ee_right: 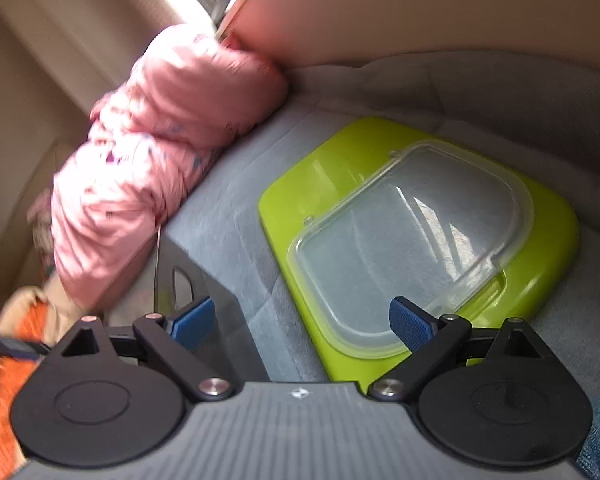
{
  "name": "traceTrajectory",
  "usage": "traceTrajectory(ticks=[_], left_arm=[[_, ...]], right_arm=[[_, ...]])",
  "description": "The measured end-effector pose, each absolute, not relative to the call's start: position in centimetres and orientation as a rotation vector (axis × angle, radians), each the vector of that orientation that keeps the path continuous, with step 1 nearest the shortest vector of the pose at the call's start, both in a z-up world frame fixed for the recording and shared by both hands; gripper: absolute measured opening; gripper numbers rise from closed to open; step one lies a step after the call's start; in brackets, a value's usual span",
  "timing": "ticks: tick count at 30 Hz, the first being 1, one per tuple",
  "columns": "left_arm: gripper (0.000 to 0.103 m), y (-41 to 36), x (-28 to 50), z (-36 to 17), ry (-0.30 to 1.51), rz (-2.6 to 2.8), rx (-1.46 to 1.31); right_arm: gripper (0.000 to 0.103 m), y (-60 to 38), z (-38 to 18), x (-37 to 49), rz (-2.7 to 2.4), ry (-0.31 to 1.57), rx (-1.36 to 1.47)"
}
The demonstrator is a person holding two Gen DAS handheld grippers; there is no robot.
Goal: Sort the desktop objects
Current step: 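Carry the white ball into the clear box and open the left gripper, then lower the right gripper onto the red figure keychain and close on it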
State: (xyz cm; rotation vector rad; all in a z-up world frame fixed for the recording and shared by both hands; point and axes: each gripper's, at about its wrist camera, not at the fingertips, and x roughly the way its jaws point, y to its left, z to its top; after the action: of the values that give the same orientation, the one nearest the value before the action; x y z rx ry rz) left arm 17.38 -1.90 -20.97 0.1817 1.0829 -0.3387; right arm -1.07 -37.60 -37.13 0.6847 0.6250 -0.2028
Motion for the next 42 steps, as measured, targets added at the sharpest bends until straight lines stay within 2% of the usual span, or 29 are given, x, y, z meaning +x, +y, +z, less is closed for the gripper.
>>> traceTrajectory(ticks=[10,13,16,20,22,23,25,31,42], left_arm=[[0.094,-1.1,4.7,-16.7,1.176,-0.913,-0.413],[0.094,-2.2,1.9,-16.2,1.157,-0.959,-0.412],[0.094,-3.1,0.2,-16.1,1.142,-0.981,-0.388],[0.094,-3.4,-0.2,-16.1,1.140,-1.016,-0.376],[0.094,-3.4,-0.3,-15.8,1.125,-1.030,-0.366],[0.094,-3.3,-0.3,-15.7,1.118,-1.037,-0.366],[0.094,-3.1,-0.6,-15.5,1.109,-1.054,-0.377],[0.095,-1.9,-0.5,-16.1,1.133,-1.056,-0.417],[0.095,-1.6,0.0,-17.2,1.191,-1.028,-0.458]], right_arm=[[0.095,-27.0,-33.2,2.2,0.067,0.972,0.293],[0.094,-23.6,-34.3,3.7,0.109,1.114,0.179],[0.090,-22.3,-36.3,4.1,0.037,1.190,0.277],[0.089,-24.6,-39.0,3.1,-0.176,1.128,0.735],[0.087,-25.1,-40.2,3.1,-0.237,1.113,0.845],[0.083,-25.0,-40.6,3.2,-0.264,1.111,0.840],[0.081,-24.8,-41.2,3.6,-0.316,1.112,0.797],[0.081,-25.2,-43.7,4.1,-0.366,1.158,0.878],[0.081,-25.2,-44.6,2.3,-0.411,1.101,0.932]])
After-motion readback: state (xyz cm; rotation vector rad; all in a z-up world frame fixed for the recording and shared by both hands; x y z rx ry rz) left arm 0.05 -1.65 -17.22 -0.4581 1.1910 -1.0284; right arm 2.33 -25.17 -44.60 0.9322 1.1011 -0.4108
